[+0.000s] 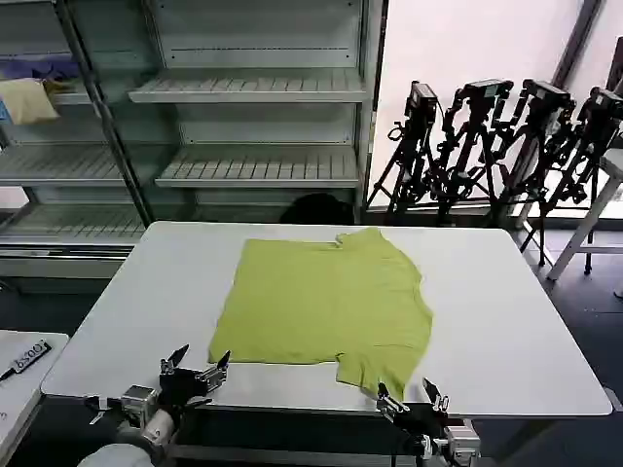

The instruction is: Fold and organize the clothes.

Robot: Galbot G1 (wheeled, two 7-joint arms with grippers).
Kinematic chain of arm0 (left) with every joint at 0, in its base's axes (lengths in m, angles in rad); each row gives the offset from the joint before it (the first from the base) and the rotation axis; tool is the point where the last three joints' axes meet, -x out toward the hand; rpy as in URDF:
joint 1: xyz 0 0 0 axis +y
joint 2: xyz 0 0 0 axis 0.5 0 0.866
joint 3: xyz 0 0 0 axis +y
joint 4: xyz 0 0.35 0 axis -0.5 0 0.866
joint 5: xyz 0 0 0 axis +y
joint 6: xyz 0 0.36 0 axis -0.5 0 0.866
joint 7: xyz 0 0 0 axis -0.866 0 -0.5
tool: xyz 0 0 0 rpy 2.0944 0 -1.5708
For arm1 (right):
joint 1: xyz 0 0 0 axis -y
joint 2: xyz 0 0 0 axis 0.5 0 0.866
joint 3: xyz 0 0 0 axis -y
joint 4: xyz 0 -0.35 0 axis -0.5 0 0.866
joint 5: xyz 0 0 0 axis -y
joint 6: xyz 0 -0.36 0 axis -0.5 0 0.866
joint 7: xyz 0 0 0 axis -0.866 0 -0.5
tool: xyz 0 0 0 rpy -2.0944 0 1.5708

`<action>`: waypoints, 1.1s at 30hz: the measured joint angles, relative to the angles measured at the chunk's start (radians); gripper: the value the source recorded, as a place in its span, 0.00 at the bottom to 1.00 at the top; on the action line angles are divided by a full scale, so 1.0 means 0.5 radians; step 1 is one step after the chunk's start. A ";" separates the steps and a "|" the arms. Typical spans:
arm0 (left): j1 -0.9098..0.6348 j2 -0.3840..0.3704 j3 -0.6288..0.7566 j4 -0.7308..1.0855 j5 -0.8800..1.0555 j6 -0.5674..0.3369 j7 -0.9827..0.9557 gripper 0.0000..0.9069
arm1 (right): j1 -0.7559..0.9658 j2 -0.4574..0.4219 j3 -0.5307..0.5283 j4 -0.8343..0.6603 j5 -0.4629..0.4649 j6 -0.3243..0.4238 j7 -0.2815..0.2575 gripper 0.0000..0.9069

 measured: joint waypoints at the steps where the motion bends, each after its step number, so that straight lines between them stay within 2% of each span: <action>1: -0.002 -0.001 0.000 0.004 0.000 -0.001 0.000 1.00 | 0.003 0.000 -0.002 -0.006 0.000 0.001 0.000 1.00; 19: -0.018 -0.022 0.013 0.067 -0.063 0.006 0.006 1.00 | 0.038 0.002 -0.056 -0.077 -0.014 0.011 0.014 0.99; 21: -0.005 -0.026 0.018 0.058 -0.077 0.006 0.007 0.93 | 0.033 0.001 -0.057 -0.077 -0.014 0.015 0.014 0.89; 22: -0.002 -0.029 0.019 0.056 -0.080 0.006 0.007 0.89 | 0.031 0.001 -0.057 -0.077 -0.014 0.017 0.014 0.80; 23: -0.003 -0.031 0.021 0.055 -0.084 0.006 0.006 0.81 | 0.030 0.000 -0.059 -0.078 -0.015 0.020 0.015 0.74; 24: -0.002 -0.034 0.024 0.056 -0.087 0.006 0.006 0.66 | 0.029 -0.001 -0.060 -0.081 -0.015 0.023 0.015 0.63; 25: -0.002 -0.037 0.026 0.057 -0.089 0.006 0.006 0.59 | 0.027 -0.001 -0.061 -0.083 -0.016 0.027 0.015 0.58; 26: -0.002 -0.040 0.026 0.060 -0.090 0.006 0.006 0.48 | 0.024 -0.001 -0.062 -0.083 -0.016 0.030 0.015 0.46; 27: -0.002 -0.042 0.026 0.063 -0.092 0.006 0.005 0.42 | 0.023 -0.001 -0.064 -0.083 -0.016 0.032 0.015 0.41; 28: 0.000 -0.043 0.026 0.065 -0.094 0.006 0.004 0.28 | 0.022 0.000 -0.067 -0.083 -0.016 0.035 0.015 0.30; 30: 0.008 -0.046 0.026 0.067 -0.101 0.006 0.002 0.22 | 0.021 0.000 -0.072 -0.084 -0.017 0.039 0.015 0.20; 33: 0.016 -0.049 0.024 0.067 -0.106 0.003 0.002 0.13 | 0.023 0.002 -0.077 -0.092 -0.017 0.042 0.014 0.12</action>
